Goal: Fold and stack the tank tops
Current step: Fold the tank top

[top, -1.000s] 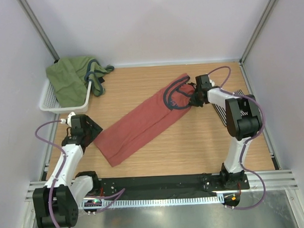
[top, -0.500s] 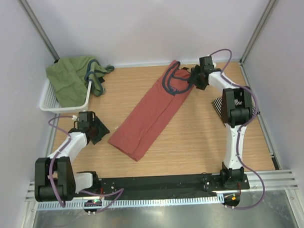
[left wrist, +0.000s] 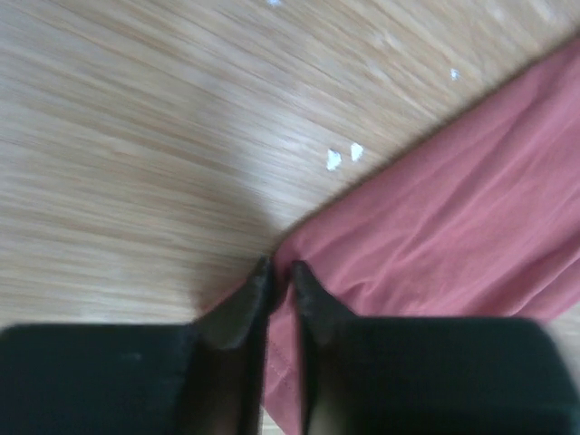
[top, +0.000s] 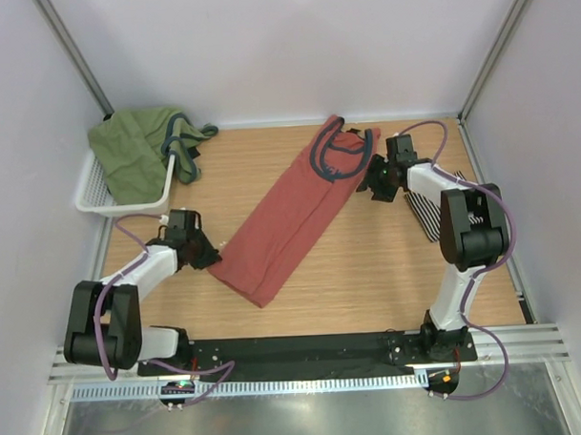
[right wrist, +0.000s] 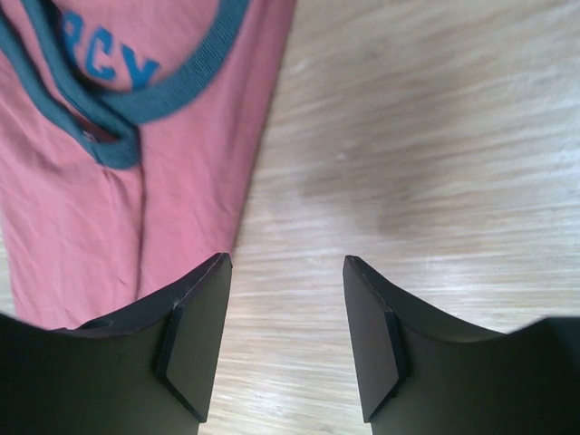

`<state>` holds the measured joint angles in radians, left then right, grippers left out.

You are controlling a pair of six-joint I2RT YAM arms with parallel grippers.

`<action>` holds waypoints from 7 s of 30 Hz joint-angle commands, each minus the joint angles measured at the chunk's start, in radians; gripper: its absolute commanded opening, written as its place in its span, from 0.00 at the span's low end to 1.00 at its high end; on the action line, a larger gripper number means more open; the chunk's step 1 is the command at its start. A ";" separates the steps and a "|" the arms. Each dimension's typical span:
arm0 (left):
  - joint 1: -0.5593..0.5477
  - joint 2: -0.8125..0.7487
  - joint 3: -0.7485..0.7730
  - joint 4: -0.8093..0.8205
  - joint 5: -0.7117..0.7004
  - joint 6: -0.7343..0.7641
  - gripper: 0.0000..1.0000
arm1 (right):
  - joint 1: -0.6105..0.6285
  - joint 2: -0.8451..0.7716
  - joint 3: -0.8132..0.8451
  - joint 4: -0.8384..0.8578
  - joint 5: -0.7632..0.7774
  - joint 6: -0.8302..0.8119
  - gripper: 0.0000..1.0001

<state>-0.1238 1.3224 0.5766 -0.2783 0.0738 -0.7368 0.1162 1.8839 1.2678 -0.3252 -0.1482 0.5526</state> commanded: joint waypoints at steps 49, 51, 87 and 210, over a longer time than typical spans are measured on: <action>-0.798 -0.282 -0.176 -0.120 -0.296 -0.474 0.56 | 0.143 0.531 0.763 -0.304 -0.001 -0.071 0.36; -0.798 -0.285 -0.159 -0.128 -0.298 -0.449 0.56 | 0.143 0.450 0.685 -0.275 0.013 -0.075 0.50; -0.950 -0.338 -0.185 0.004 -0.250 -0.520 0.76 | 0.786 -0.839 -0.771 -0.227 0.219 0.352 0.42; -0.252 0.784 1.163 -0.144 0.052 -0.038 0.01 | 0.209 0.257 0.633 -0.289 0.179 -0.089 0.11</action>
<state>-0.4015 2.0697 1.6897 -0.4564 0.0925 -0.7731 0.3412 2.1124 1.8503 -0.7010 0.0368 0.4526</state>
